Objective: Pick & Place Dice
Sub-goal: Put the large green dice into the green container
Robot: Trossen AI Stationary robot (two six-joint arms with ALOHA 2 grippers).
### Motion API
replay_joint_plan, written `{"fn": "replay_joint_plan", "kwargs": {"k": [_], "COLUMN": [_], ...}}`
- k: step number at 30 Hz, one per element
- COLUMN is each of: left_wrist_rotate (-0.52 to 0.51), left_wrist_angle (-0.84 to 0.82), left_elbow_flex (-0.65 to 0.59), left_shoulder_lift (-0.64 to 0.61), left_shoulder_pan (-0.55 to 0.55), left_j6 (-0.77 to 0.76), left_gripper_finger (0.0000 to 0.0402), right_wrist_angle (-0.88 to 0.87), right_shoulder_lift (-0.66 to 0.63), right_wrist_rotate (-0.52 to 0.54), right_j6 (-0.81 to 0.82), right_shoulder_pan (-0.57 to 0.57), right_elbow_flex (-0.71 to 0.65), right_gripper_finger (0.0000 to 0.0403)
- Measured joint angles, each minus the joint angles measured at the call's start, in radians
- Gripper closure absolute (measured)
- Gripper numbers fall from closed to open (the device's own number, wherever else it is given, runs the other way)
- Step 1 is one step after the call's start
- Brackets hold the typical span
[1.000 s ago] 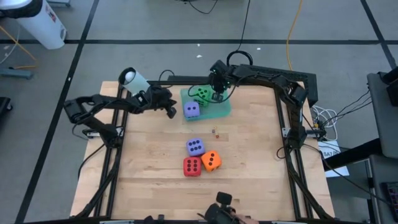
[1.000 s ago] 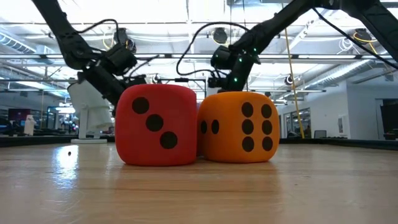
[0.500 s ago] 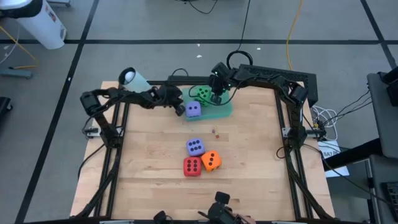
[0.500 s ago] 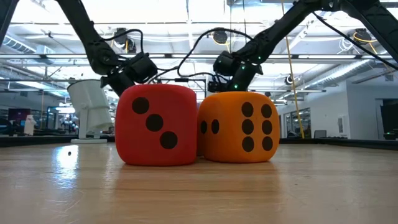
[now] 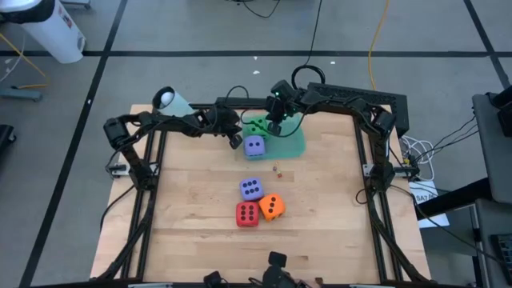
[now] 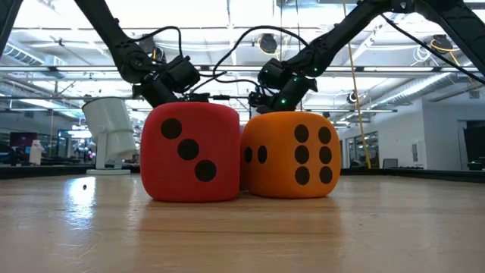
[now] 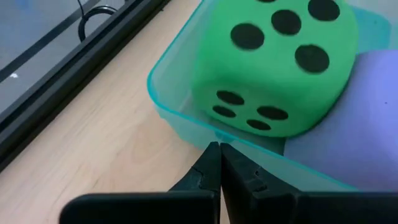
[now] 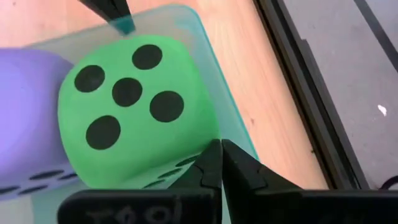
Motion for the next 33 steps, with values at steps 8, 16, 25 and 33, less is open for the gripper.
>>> {"fn": "replay_joint_plan", "kwargs": {"k": [8, 16, 25, 33], "left_wrist_rotate": [0.024, 0.017, 0.016, 0.046], "left_wrist_angle": [-0.003, -0.004, -0.055, -0.102], "left_elbow_flex": [0.0, 0.001, 0.001, 0.001], "left_shoulder_lift": [0.0, 0.0, -0.001, -0.001], "left_shoulder_pan": [-0.007, -0.007, -0.007, -0.016], "left_j6": [0.024, 0.047, 0.101, 0.103], "left_gripper_finger": [0.0398, 0.0393, 0.0398, 0.0399], "right_wrist_angle": [0.073, 0.057, 0.054, -0.113], "right_shoulder_lift": [0.033, 0.035, 0.009, -0.088], "right_wrist_rotate": [0.02, 0.109, 0.124, 0.21], "right_j6": [0.042, 0.089, 0.071, 0.094], "right_shoulder_pan": [0.025, 0.026, 0.043, 0.055], "right_elbow_flex": [0.002, 0.001, 0.001, 0.001], "right_gripper_finger": [0.0403, 0.0403, 0.0403, 0.0403]}}
